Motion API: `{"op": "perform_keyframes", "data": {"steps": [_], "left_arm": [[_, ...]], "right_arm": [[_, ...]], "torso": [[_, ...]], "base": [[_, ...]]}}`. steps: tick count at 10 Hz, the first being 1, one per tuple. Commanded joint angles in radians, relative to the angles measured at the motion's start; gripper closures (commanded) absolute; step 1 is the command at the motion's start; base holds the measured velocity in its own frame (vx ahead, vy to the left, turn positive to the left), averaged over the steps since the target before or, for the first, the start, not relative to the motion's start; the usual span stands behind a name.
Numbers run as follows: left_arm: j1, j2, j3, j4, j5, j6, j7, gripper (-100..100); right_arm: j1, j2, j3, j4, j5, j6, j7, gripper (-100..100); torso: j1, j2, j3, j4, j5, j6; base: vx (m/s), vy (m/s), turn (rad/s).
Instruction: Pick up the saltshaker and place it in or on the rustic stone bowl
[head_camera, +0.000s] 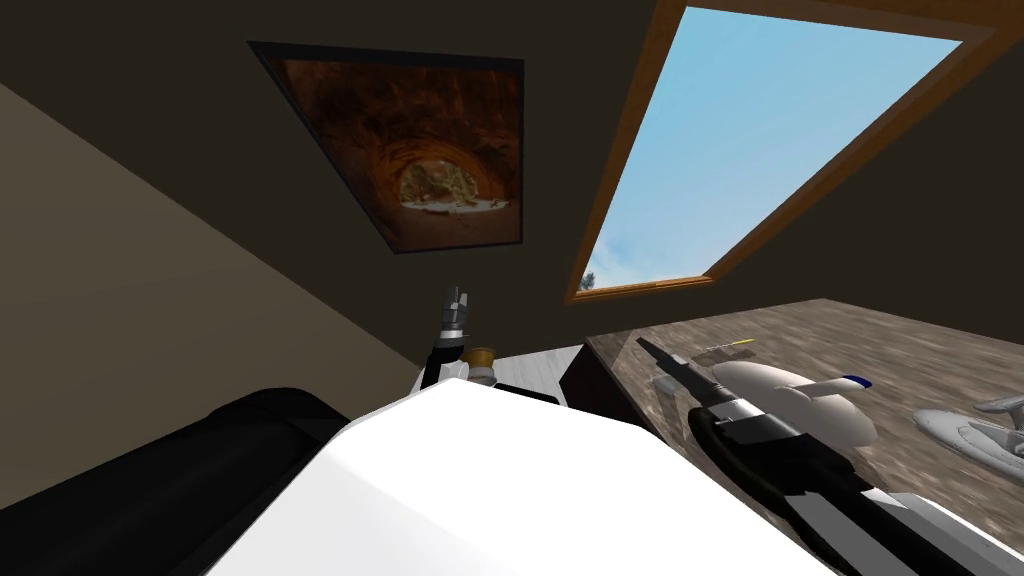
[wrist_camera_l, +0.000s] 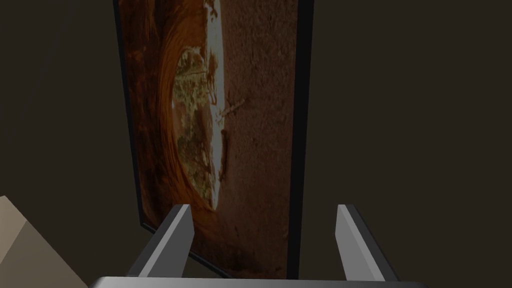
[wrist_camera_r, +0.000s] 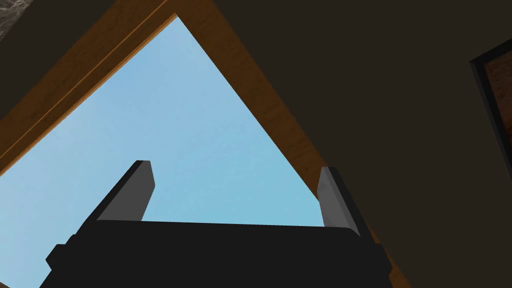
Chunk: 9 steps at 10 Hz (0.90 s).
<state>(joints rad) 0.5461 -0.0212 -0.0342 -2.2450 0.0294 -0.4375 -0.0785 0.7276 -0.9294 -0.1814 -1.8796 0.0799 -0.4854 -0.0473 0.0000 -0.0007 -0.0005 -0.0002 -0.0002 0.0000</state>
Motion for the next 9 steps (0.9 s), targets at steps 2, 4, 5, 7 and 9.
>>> {"op": "perform_keyframes", "data": {"steps": [2,4,5,7,9], "left_arm": [[0.0,0.0,0.0,0.0,0.0,0.0,0.0,0],[0.0,0.0,0.0,0.0,0.0,0.0,0.0,0],[0.0,0.0,0.0,0.0,0.0,0.0,0.0,0],[0.0,0.0,0.0,0.0,0.0,0.0,0.0,0],[0.0,0.0,0.0,0.0,0.0,0.0,0.0,0]], "right_arm": [[0.018,-0.06,-0.01,0.017,0.001,-0.008,-0.004,-100],[0.04,-0.122,-0.013,0.048,0.01,-0.012,-0.004,-100],[0.063,-0.157,-0.015,0.079,0.019,-0.016,-0.004,-100],[0.086,-0.216,-0.016,0.11,0.028,-0.02,-0.005,-100],[0.109,-0.278,-0.016,0.14,0.037,-0.022,-0.005,-100]], "torso": [[0.0,0.0,0.0,0.0,0.0,0.0],[0.0,0.0,0.0,0.0,0.0,0.0],[0.0,0.0,0.0,0.0,0.0,0.001],[0.0,0.0,0.0,0.0,0.0,0.0],[0.0,0.0,0.0,0.0,0.0,0.0]], "base": [[0.003,-0.002,0.034],[0.002,-0.004,0.093],[0.003,-0.005,0.074],[0.001,-0.006,0.08],[-0.002,-0.007,0.083]]}}
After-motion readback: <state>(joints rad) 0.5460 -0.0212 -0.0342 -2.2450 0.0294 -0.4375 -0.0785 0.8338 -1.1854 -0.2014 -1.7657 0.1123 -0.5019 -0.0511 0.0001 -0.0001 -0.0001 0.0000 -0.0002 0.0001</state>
